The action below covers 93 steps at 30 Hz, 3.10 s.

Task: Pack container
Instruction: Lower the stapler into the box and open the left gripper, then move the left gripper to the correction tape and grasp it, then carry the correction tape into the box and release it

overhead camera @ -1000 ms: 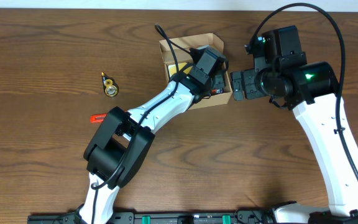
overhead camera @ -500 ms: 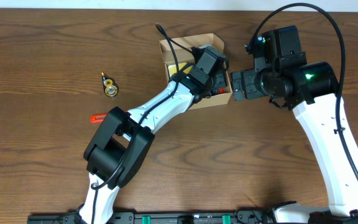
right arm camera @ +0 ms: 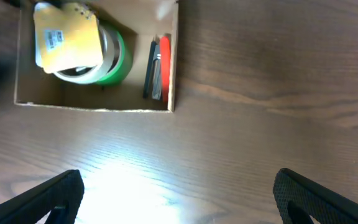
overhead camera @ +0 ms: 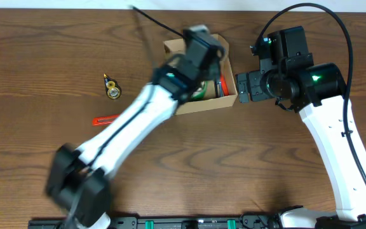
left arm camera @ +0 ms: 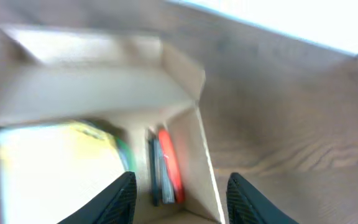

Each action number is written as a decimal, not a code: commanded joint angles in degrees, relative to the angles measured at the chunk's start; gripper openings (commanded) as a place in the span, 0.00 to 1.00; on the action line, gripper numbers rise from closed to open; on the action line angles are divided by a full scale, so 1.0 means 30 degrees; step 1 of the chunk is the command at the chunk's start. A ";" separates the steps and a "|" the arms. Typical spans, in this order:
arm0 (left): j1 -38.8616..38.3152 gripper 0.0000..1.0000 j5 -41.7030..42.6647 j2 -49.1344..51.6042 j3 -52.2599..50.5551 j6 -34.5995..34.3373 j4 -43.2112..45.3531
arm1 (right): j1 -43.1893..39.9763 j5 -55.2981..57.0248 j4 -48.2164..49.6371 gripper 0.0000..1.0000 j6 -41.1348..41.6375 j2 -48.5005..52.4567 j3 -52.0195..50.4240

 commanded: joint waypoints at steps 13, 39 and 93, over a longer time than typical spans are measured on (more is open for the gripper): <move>0.6564 0.61 -0.6164 -0.1945 -0.0335 0.0160 -0.6951 | -0.0080 0.0197 -0.0015 0.99 -0.0168 -0.0350 -0.0015; 1.0841 0.76 -0.0794 0.6696 -0.0605 0.5632 -0.5064 | -0.0080 0.0197 -0.0015 0.99 -0.0168 -0.0350 -0.0015; 0.0423 0.06 0.2769 0.3147 -0.0627 0.1552 0.1122 | -0.0080 0.0189 -0.0015 0.99 -0.0168 -0.0350 -0.0015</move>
